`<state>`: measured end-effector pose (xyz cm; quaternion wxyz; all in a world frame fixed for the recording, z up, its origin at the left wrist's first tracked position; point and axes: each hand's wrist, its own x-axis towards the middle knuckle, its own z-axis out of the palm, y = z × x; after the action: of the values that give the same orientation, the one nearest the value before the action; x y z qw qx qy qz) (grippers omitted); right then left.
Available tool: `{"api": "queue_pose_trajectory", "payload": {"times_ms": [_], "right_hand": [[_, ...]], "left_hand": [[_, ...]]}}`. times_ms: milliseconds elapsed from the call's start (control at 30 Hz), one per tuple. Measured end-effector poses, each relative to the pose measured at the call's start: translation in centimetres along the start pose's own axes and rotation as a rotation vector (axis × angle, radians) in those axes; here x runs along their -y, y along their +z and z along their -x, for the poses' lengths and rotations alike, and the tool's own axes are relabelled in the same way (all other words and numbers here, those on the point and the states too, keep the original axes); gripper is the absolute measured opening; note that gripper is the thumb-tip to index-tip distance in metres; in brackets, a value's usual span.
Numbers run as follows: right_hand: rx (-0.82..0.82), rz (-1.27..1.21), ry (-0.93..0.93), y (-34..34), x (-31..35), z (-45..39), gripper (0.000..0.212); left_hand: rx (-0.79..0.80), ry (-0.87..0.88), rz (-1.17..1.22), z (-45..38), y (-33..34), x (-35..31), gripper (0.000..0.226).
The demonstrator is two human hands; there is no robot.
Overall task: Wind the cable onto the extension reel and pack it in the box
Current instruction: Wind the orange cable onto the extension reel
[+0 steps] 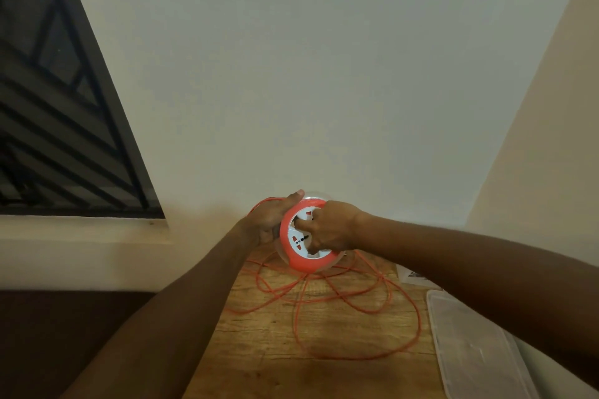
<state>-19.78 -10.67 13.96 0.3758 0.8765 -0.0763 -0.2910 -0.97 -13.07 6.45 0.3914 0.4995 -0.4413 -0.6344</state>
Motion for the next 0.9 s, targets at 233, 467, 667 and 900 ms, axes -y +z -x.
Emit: {"api": "queue_pose_trajectory", "payload": {"times_ms": [233, 467, 667, 900], "right_hand": [[-0.128, 0.080, -0.018, 1.2, 0.2, 0.1, 0.056], [-0.337, -0.213, 0.302, 3.1, 0.7, -1.0, 0.068], [-0.475, -0.851, 0.892, 4.5, 5.0, -2.3, 0.064], [-0.703, -1.864, 1.368, 2.1, 9.1, -4.5, 0.071]], "left_hand": [[-0.010, 0.024, -0.037, -0.2, 0.0, -0.1, 0.057], [-0.042, 0.093, 0.042, 0.0, 0.3, -0.4, 0.062], [-0.150, 0.138, 0.041, -0.4, 1.4, 0.1, 0.063], [-0.221, 0.193, 0.023, -1.3, 2.6, 1.7, 0.049]]}}
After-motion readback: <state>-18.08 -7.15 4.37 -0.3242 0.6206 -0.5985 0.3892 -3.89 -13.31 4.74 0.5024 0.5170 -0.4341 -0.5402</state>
